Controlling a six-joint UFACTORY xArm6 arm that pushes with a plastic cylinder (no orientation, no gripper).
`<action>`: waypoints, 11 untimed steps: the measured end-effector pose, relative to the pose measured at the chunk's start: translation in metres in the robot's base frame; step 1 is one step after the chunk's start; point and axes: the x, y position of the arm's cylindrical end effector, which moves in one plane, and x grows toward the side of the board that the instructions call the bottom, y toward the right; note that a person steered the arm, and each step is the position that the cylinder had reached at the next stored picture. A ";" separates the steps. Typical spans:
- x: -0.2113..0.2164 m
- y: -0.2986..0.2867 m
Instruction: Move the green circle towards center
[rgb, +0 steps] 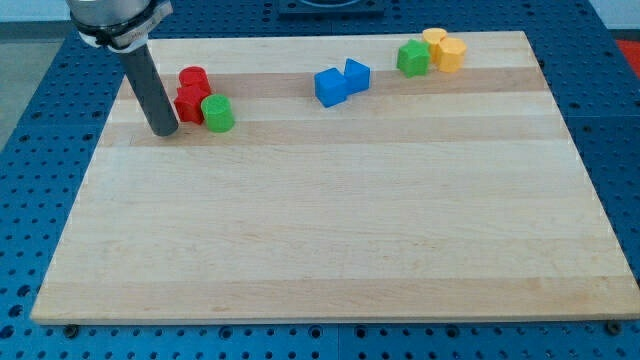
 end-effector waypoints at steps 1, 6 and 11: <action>0.001 0.037; -0.070 0.065; -0.029 0.242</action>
